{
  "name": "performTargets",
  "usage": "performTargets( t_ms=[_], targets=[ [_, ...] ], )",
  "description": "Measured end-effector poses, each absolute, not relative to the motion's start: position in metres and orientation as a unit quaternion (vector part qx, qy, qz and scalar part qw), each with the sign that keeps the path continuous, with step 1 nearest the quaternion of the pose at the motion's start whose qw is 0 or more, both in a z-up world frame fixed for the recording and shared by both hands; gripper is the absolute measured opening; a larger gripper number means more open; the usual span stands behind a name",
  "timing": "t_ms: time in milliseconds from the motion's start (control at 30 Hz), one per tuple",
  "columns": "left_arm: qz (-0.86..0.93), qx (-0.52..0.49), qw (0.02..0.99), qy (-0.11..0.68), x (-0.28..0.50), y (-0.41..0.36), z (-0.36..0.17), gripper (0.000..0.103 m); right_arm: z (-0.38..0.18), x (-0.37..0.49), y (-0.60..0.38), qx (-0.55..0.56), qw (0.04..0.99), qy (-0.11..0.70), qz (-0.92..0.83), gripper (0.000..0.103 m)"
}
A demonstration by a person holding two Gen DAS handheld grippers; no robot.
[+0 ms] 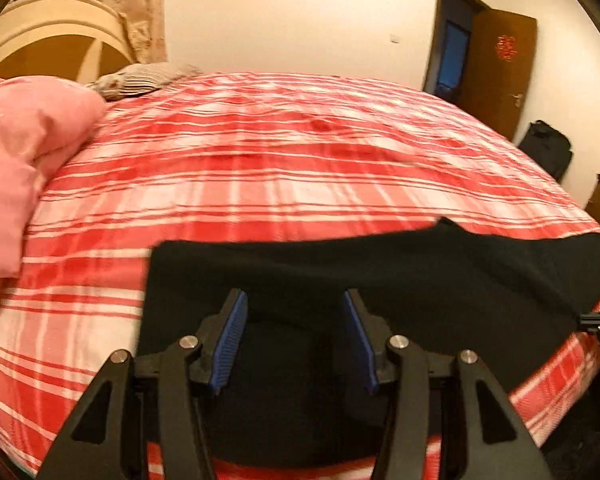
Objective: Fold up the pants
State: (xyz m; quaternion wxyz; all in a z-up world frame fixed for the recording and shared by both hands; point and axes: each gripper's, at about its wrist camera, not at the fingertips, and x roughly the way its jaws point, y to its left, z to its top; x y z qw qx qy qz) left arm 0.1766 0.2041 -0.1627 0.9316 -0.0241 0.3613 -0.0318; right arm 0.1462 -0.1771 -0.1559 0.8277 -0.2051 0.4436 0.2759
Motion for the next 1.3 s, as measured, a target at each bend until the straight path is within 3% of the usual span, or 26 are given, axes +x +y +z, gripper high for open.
performTargets(
  t_ms=[133, 367, 667, 900, 967, 1000, 1200, 1300],
  targets=[
    [-0.038, -0.026, 0.930, 0.366, 0.176, 0.206, -0.163, 0.052, -0.129, 0.168, -0.164, -0.187, 0.831, 0.427, 0.303, 0.028],
    [-0.087, 0.023, 0.934, 0.346, 0.167, 0.166, -0.161, 0.062, -0.103, 0.228, -0.107, -0.100, 0.821, 0.431, 0.360, 0.028],
    [-0.029, 0.052, 0.943, 0.328, 0.171, 0.190, -0.156, 0.069, -0.156, 0.315, -0.045, 0.077, 0.775, 0.503, 0.373, 0.029],
    [-0.008, 0.040, 0.929, 0.368, 0.184, 0.217, -0.184, 0.075, -0.192, 0.342, -0.021, 0.163, 0.707, 0.568, 0.389, 0.028],
    [-0.010, 0.047, 0.931, 0.362, 0.183, 0.216, -0.185, 0.076, -0.192, 0.341, -0.019, 0.167, 0.708, 0.568, 0.385, 0.011],
    [-0.010, 0.048, 0.932, 0.360, 0.183, 0.216, -0.186, 0.077, -0.189, 0.339, -0.019, 0.165, 0.717, 0.562, 0.377, 0.007],
    [-0.011, 0.029, 0.934, 0.357, 0.190, 0.226, -0.185, 0.082, -0.171, 0.335, -0.024, 0.168, 0.752, 0.520, 0.368, 0.005],
    [-0.010, 0.034, 0.934, 0.355, 0.191, 0.225, -0.187, 0.083, -0.189, 0.341, -0.025, 0.160, 0.748, 0.545, 0.344, 0.005]
  ],
)
